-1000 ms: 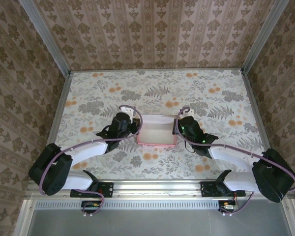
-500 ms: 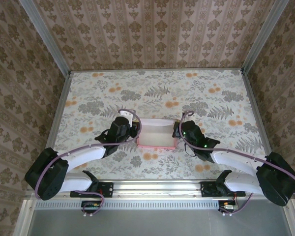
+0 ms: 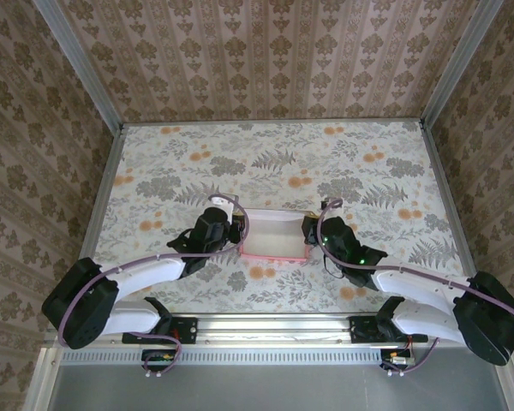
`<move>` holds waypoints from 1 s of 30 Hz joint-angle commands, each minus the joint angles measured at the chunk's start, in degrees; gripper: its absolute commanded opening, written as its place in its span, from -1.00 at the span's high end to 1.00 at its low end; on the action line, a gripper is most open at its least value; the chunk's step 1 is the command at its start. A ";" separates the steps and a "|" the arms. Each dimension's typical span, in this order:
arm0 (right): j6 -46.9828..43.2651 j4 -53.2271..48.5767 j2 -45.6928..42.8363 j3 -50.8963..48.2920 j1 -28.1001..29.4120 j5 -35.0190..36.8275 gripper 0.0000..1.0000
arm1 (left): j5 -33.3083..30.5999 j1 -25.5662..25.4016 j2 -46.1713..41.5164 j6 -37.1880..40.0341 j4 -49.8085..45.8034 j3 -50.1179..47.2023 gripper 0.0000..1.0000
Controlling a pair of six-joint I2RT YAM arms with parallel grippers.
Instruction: Fold the paper box
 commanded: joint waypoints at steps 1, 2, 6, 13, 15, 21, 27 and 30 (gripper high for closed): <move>-0.16 -1.77 -2.73 -1.04 0.41 -1.12 0.43 | -0.81 -0.88 -0.36 0.70 -3.31 -1.67 1.00; -0.32 -2.30 -3.47 -1.29 0.37 -1.36 0.38 | -1.00 -0.99 -0.36 0.72 -3.27 -1.80 1.00; -1.57 -3.95 -6.44 -1.99 0.42 -3.66 0.22 | -2.09 -1.60 -0.62 0.96 -2.83 -2.62 1.00; -5.83 -12.72 -14.56 -0.61 -0.08 -9.40 0.09 | -2.29 -1.74 -0.49 1.43 -2.71 -2.72 1.00; -7.14 -16.26 -17.14 0.91 -1.06 -11.79 0.08 | -2.13 -1.74 -0.44 1.71 -2.82 -2.62 1.00; -6.01 -23.27 -21.14 7.05 -8.43 -21.28 0.06 | -2.02 -1.75 -0.62 2.45 -3.53 -2.66 1.00; 0.14 -24.60 -15.12 14.34 -13.39 -28.84 -0.01 | -2.08 -1.76 -0.92 2.49 -3.92 -2.60 1.00; 4.30 -29.52 -10.36 18.25 -13.62 -25.94 -0.04 | -2.31 -1.71 -1.39 2.43 -4.24 -2.63 1.00</move>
